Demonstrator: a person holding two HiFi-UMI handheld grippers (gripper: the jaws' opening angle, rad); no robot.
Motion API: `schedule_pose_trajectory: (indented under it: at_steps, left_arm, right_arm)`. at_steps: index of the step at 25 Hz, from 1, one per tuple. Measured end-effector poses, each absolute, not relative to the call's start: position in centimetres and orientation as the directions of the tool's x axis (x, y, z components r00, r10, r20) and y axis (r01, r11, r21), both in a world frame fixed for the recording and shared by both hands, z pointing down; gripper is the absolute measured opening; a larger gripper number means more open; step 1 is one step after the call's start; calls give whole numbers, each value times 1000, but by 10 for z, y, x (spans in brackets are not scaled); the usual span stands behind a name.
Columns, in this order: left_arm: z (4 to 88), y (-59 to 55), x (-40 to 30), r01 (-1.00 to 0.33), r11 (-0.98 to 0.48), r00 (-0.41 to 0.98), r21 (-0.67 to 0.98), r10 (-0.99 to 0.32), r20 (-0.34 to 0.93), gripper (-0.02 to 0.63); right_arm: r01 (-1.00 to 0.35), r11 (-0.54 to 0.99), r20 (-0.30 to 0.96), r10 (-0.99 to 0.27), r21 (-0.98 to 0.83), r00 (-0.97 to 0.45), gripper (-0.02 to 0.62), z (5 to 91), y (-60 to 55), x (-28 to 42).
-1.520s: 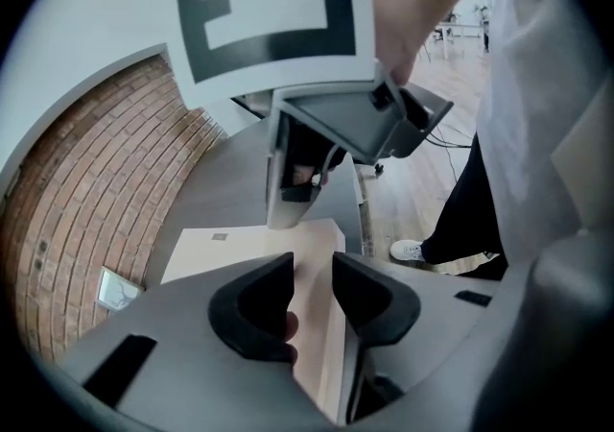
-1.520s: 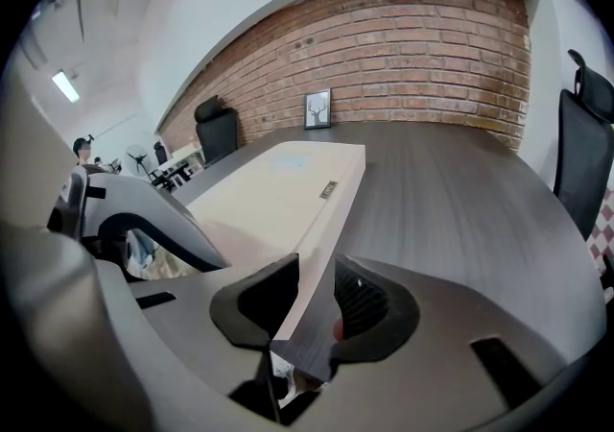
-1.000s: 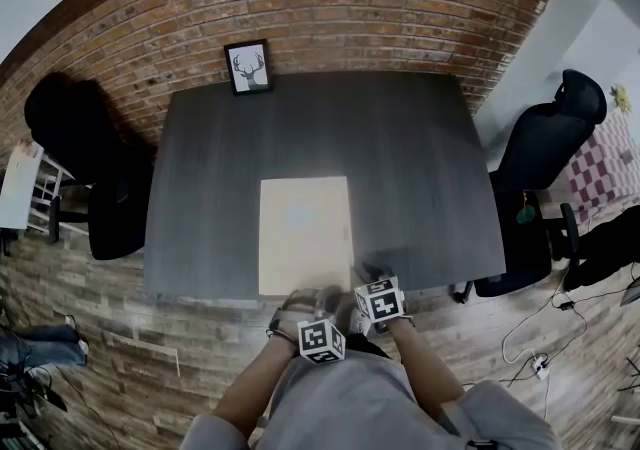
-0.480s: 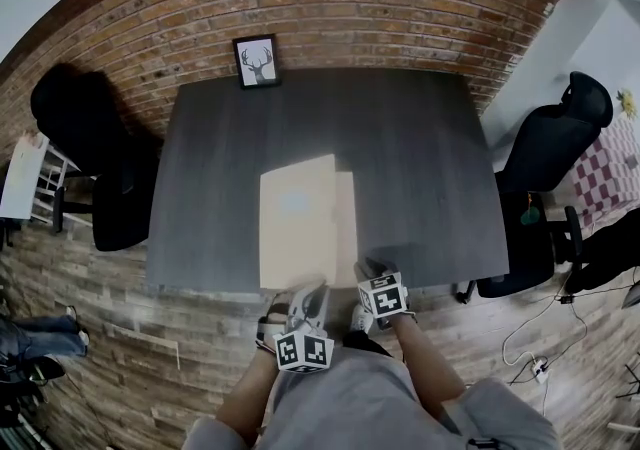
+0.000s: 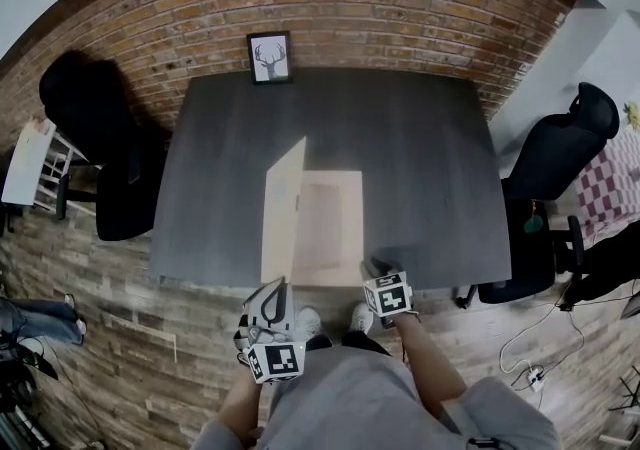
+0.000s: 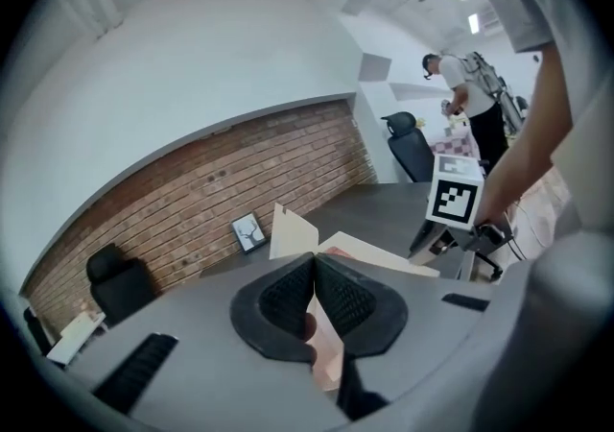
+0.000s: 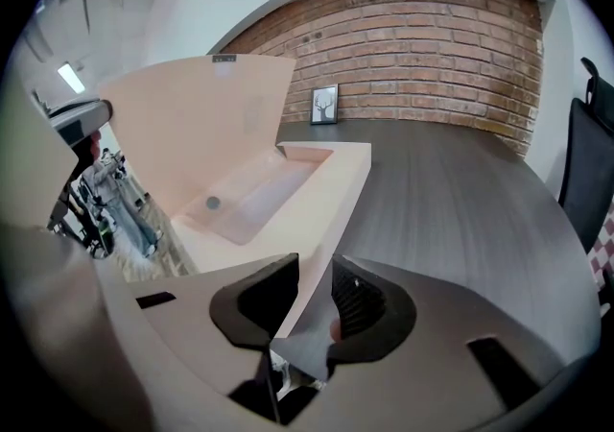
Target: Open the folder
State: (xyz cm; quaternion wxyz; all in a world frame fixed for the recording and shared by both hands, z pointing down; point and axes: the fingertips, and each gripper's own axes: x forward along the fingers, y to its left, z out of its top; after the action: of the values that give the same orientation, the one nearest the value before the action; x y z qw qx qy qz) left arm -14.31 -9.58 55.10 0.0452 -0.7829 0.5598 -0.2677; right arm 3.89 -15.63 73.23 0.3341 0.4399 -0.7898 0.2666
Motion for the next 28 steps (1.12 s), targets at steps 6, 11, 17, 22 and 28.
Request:
schedule_pose_trajectory:
  at_steps: [6,11,17,22,28]
  left_arm:
    - [542,-93,-198,-921,-204,87,-331,-938,335,3]
    - [544,-90,-244,-962,-61,-31,-265,-944,329,3]
    - [557,-87,-294,-962,80,-169,-259,-924,344,3]
    - [575,-86,-335,-954,171,-257,-247,-889,379,5]
    - [599,-86,-373,-939,258,-333,-226,-843,421,8]
  right_arm:
    - [-873,472,766,-515,-121,-385,95,732,-157,39]
    - [-876,468,770,-514,-117,-377,95,732,-156,38]
    - [-880,463,771,-519,-111,-370,95,732,-156,37]
    - [-882,458,773,-518,-109,-365,95,732,-156,38]
    - [-885,454,777,-519,-104,-357,95,732,-156,39]
